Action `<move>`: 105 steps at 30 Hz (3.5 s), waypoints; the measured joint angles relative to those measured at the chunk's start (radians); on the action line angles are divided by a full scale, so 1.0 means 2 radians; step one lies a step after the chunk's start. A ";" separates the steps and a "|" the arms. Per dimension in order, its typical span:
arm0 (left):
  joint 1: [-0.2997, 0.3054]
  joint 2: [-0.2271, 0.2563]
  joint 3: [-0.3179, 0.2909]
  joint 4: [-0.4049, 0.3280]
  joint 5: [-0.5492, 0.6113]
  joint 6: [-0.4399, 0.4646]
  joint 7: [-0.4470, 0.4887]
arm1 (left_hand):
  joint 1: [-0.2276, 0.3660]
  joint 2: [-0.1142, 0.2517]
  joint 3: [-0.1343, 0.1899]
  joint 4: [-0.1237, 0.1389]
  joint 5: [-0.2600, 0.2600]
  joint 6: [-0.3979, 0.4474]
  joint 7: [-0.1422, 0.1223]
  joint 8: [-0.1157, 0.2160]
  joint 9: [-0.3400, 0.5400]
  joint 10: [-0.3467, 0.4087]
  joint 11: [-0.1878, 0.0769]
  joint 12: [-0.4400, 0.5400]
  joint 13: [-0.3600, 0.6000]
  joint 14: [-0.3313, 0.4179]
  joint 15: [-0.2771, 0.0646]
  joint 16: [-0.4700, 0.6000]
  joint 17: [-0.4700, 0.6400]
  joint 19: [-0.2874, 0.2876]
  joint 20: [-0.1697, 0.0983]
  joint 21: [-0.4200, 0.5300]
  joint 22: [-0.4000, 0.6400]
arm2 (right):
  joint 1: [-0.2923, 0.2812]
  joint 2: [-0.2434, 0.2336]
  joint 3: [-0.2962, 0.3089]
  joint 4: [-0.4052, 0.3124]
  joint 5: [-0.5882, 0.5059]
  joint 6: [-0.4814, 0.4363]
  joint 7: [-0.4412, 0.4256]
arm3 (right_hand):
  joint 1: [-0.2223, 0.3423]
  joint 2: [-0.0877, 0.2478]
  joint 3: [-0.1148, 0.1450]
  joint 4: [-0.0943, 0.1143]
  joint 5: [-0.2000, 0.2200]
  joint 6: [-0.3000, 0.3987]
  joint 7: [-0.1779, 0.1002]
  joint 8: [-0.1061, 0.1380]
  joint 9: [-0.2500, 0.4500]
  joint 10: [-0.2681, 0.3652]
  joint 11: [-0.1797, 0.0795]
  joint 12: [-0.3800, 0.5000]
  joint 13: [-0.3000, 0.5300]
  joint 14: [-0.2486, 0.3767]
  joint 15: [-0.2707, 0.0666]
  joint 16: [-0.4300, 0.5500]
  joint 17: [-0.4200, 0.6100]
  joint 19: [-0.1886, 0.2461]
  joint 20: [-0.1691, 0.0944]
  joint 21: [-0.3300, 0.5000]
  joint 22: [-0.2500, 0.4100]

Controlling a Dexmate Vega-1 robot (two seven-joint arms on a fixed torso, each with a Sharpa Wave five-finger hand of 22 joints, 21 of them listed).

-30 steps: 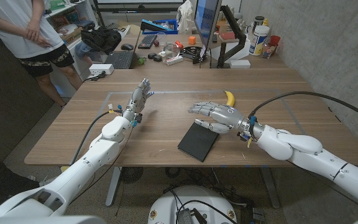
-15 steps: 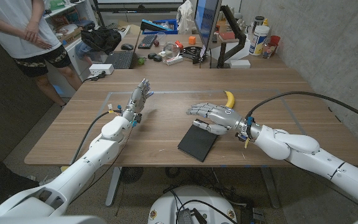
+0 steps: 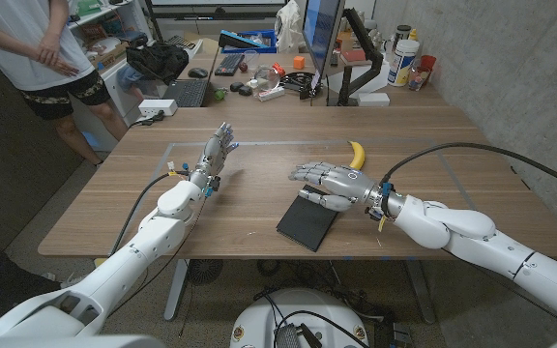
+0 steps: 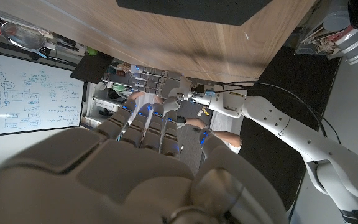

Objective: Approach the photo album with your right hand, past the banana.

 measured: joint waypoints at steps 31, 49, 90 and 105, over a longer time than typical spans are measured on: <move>-0.013 -0.004 0.000 0.027 -0.006 -0.004 -0.019 | 0.000 0.000 0.000 0.000 0.000 0.000 0.000 0.000 0.000 0.000 0.000 0.000 0.000 0.000 0.000 0.000 0.000 0.000 0.000 0.000 0.000 | 0.020 0.008 -0.023 0.000 -0.013 -0.014 0.021 | 0.000 0.000 -0.004 0.004 -0.002 -0.003 0.003 0.000 0.000 -0.004 -0.001 -0.003 0.000 -0.006 -0.001 0.000 0.001 0.000 0.000 0.000 0.000; -0.014 -0.004 0.000 0.035 -0.007 -0.008 -0.023 | 0.000 0.000 -0.002 0.002 0.000 0.000 -0.007 0.000 0.000 0.000 0.000 0.000 0.000 0.000 0.000 0.000 0.000 0.000 0.000 0.000 0.000 | 0.025 0.009 -0.032 -0.001 -0.021 -0.021 0.028 | 0.000 0.000 -0.004 0.004 -0.002 -0.005 0.000 0.000 0.000 -0.008 -0.001 -0.003 0.000 -0.006 -0.001 0.000 0.001 0.000 0.000 -0.002 0.000; -0.021 0.000 -0.003 0.049 -0.010 -0.016 -0.037 | 0.000 0.000 -0.002 0.002 0.000 0.000 -0.013 0.000 0.000 0.000 0.000 0.000 0.000 0.000 0.000 0.000 0.000 0.000 0.000 0.004 0.000 | 0.049 0.024 -0.062 0.007 -0.039 -0.029 0.051 | 0.000 0.000 -0.003 0.006 -0.002 -0.012 -0.006 0.000 0.000 -0.015 -0.003 -0.003 0.000 -0.011 -0.002 0.000 0.001 0.000 0.000 -0.004 0.000; -0.026 0.000 -0.005 0.057 -0.011 -0.019 -0.043 | 0.000 0.000 -0.004 0.001 0.000 0.000 -0.013 0.000 0.000 -0.002 0.002 0.000 0.000 0.000 0.000 0.000 0.000 0.000 0.000 0.004 0.000 | 0.062 0.032 -0.074 0.016 -0.044 -0.030 0.061 | 0.003 0.003 -0.001 0.003 -0.002 -0.012 -0.006 0.000 0.000 -0.017 -0.001 -0.003 0.000 -0.012 0.000 0.000 0.001 0.000 0.000 -0.006 0.000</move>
